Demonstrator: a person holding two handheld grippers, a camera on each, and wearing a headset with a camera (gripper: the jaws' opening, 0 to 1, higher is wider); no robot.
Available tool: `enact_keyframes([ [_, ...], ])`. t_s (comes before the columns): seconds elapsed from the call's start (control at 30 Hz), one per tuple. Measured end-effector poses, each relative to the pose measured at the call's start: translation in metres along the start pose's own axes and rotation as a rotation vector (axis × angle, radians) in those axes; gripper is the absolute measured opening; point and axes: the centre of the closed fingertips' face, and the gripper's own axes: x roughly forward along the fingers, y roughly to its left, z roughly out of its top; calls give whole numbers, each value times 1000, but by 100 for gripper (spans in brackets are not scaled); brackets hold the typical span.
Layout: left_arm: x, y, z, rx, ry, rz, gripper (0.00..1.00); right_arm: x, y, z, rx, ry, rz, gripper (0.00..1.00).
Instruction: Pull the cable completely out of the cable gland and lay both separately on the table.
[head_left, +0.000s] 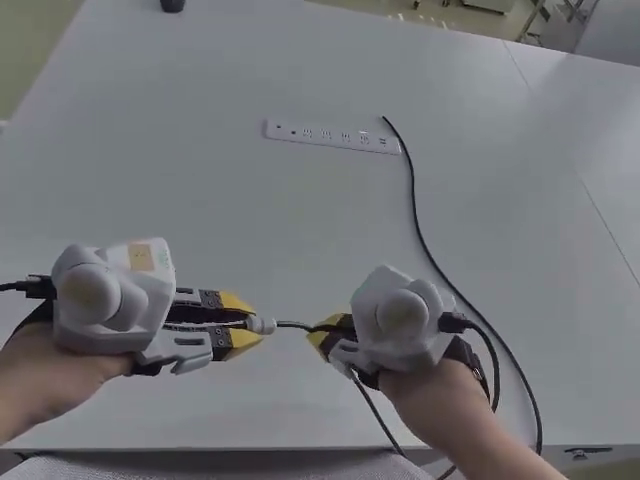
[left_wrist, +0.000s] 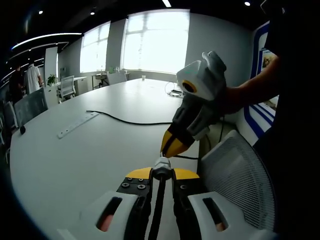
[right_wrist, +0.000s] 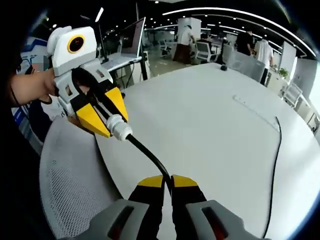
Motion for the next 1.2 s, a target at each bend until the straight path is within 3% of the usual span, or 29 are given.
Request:
enact_keyframes([
  [0.2, -1, 0, 1, 2, -3, 1, 15, 3, -1, -4, 55, 7, 12, 0],
  [0.5, -2, -1, 0, -5, -4, 6, 15, 0, 4, -6, -35, -6, 33, 2],
  [0.63, -1, -2, 0, -1, -4, 10, 15, -2, 10, -4, -63, -25, 50, 19],
  [0.77, 0, -3, 0, -5, -3, 8, 15, -12, 18, 12, -224, -45, 6, 23],
  [0.9, 1, -4, 0, -6, -4, 6, 15, -14, 39, 33, -362, -75, 12, 19],
  [1.0, 1, -4, 1, -5, -3, 7, 15, -11, 49, 42, -397, -82, 24, 16],
  [1.1, 2, -5, 1, -6, -1, 4, 15, -8, 49, 43, -496, -62, 11, 12],
  [1.2, 2, -5, 1, -10, -5, 3, 15, -8, 50, 43, -503, -63, 22, 8],
])
